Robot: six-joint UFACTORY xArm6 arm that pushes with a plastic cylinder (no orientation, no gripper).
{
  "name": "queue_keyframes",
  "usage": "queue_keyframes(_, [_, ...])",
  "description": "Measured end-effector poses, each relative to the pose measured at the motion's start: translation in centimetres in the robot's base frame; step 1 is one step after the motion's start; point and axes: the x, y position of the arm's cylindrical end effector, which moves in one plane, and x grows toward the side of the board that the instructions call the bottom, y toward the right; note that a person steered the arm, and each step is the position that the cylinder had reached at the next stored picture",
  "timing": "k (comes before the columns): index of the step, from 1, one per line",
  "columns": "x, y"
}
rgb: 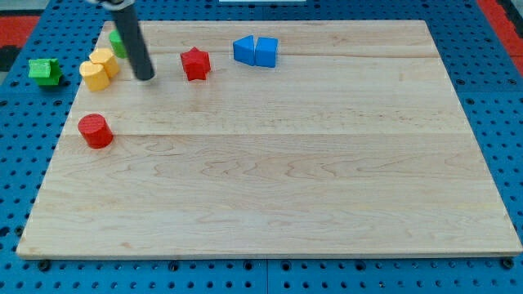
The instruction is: Place the red circle towards the bottom left side of the blue triangle
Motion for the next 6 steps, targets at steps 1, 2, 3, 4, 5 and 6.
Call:
queue_keyframes(1, [-1.1,11.4])
queue_keyframes(2, [5.7,9.8])
queue_keyframes(3, [15.4,4.2])
queue_keyframes(4, [17.9,-6.5])
queue_keyframes(5, [16.7,-9.6])
queue_keyframes(6, [11.9,-5.8])
